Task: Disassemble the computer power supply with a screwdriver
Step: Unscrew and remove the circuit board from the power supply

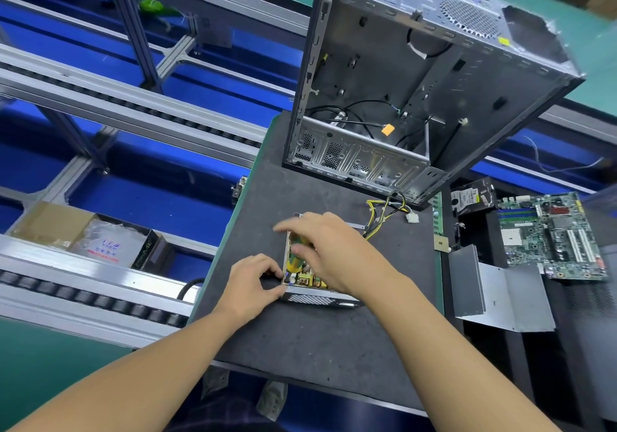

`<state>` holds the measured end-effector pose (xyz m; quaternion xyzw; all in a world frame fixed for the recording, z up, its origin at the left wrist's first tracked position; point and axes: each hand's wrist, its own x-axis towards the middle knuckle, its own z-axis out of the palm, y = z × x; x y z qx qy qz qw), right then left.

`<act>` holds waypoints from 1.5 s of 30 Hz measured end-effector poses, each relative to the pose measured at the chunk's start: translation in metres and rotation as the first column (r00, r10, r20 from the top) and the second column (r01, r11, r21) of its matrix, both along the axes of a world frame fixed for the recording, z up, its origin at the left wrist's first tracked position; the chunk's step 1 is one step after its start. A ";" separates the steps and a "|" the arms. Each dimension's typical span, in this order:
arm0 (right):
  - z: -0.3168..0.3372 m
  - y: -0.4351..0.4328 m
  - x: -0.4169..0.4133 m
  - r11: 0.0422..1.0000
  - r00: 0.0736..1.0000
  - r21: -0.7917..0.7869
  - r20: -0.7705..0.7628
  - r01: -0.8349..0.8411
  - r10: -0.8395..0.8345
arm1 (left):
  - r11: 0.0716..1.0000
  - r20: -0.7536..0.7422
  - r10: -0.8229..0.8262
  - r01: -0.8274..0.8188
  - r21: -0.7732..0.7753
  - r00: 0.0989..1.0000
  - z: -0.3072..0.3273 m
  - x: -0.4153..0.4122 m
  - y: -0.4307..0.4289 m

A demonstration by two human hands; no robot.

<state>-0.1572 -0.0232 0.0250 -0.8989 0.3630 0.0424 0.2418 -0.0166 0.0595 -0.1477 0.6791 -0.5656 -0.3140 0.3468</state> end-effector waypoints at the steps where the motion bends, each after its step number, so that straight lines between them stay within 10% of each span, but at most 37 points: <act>1: 0.000 0.000 0.000 0.999 1.000 0.031 0.020 0.013 -0.014 | 1.000 -0.001 0.000 0.000 0.001 1.000 0.000 0.000 0.000; 34: -0.009 0.002 -0.006 1.000 1.000 0.019 0.031 -0.006 0.006 | 0.999 0.008 0.021 -0.021 -0.028 1.000 0.001 -0.003 0.001; 45: -0.008 0.009 -0.007 0.964 0.997 0.262 0.050 0.043 -0.058 | 0.998 0.076 0.042 -0.038 -0.055 0.996 -0.005 -0.008 0.002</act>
